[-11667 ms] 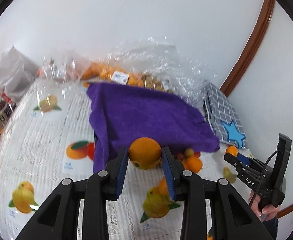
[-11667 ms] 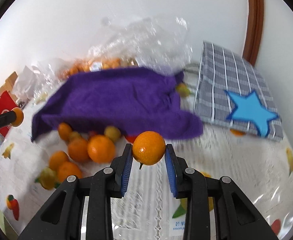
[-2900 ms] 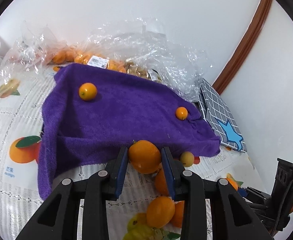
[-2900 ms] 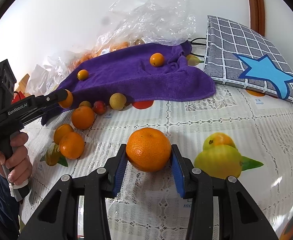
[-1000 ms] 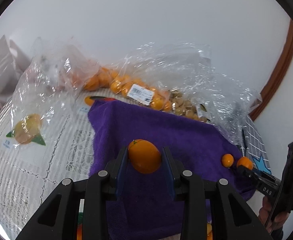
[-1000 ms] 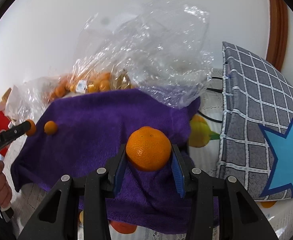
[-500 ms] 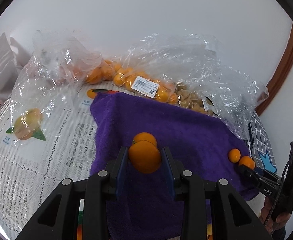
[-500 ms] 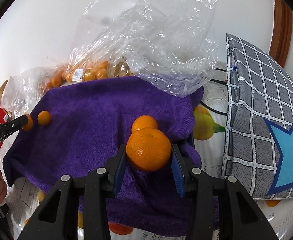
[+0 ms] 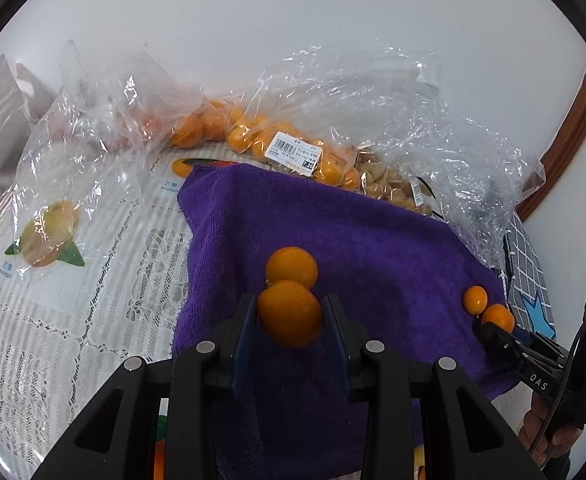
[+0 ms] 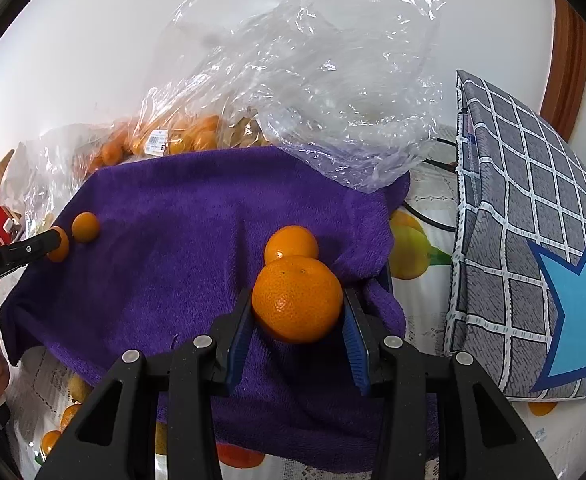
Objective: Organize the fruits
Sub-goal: 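Lower both held oranges toward the towel beside the placed oranges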
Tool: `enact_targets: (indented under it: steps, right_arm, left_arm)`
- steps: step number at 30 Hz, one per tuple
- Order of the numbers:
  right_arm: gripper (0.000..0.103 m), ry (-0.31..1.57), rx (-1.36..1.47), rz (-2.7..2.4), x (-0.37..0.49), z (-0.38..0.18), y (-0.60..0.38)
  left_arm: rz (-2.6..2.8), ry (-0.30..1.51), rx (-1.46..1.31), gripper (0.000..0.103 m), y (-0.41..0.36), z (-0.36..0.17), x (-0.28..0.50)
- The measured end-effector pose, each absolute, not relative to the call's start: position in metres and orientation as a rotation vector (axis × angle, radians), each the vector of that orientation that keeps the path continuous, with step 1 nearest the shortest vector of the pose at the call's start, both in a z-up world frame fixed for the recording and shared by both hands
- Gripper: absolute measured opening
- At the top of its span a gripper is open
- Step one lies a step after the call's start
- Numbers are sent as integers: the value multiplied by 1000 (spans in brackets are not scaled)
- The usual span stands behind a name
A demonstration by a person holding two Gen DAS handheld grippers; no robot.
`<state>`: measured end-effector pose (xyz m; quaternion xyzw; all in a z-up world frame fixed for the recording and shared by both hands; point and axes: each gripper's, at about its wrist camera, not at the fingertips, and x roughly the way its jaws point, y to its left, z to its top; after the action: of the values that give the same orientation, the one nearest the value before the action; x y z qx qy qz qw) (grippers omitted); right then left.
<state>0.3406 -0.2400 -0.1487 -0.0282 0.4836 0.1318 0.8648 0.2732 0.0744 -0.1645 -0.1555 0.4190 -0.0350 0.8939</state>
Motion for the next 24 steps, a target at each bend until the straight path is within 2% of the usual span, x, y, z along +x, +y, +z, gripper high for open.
enact_targets:
  steps: [24]
  right_arm:
    - [42,1007,-127,281,339,-153,-234]
  left_arm:
    - [-76,908,-271,33,65,-171,275]
